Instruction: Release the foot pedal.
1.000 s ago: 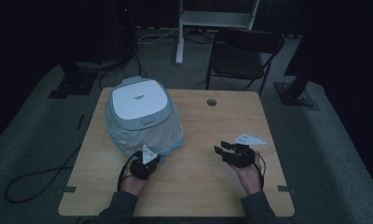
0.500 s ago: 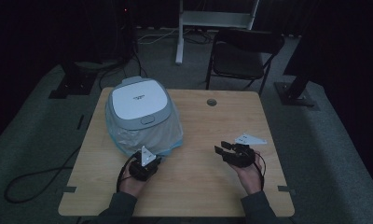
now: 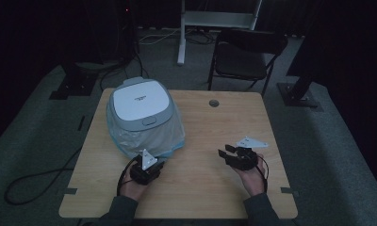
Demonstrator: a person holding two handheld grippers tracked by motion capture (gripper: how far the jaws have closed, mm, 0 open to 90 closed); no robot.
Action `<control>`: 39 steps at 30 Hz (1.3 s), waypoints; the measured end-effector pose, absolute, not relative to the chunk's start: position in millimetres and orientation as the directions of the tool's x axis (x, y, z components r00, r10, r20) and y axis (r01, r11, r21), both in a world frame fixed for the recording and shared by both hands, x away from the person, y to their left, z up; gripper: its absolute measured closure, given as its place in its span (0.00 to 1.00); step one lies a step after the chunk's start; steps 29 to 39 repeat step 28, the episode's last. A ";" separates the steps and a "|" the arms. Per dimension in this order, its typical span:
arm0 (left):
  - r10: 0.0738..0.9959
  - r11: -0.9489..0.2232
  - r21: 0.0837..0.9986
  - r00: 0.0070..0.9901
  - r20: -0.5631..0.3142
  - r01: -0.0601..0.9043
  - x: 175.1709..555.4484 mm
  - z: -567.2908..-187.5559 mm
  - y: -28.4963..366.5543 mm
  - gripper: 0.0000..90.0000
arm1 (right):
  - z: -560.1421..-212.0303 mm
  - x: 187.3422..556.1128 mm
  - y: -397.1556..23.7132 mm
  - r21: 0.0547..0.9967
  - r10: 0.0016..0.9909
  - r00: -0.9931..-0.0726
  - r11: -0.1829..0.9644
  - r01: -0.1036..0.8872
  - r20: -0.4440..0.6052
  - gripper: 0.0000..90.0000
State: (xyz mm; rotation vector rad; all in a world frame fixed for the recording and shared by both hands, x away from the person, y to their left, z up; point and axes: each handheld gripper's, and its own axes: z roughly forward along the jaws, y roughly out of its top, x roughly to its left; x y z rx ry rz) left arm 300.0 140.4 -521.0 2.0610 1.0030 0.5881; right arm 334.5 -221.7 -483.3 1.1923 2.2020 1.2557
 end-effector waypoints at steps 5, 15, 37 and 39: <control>0.811 -0.400 0.790 0.580 0.070 0.464 299.4 -521.0 142.6 0.76 | -497.6 338.0 -224.0 0.800 0.815 -0.571 0.279 0.531 0.095 0.62; 0.813 -0.395 0.789 0.578 0.062 0.470 299.4 -520.9 145.5 0.75 | -515.6 342.5 -225.6 0.761 0.837 -0.543 0.311 0.569 0.064 0.58; 0.816 -0.390 0.789 0.576 0.058 0.474 299.0 -521.0 147.0 0.75 | -527.4 344.1 -222.3 0.737 0.853 -0.522 0.351 0.578 0.003 0.55; 0.816 -0.390 0.789 0.576 0.058 0.474 299.0 -521.0 147.0 0.75 | -527.4 344.1 -222.3 0.737 0.853 -0.522 0.351 0.578 0.003 0.55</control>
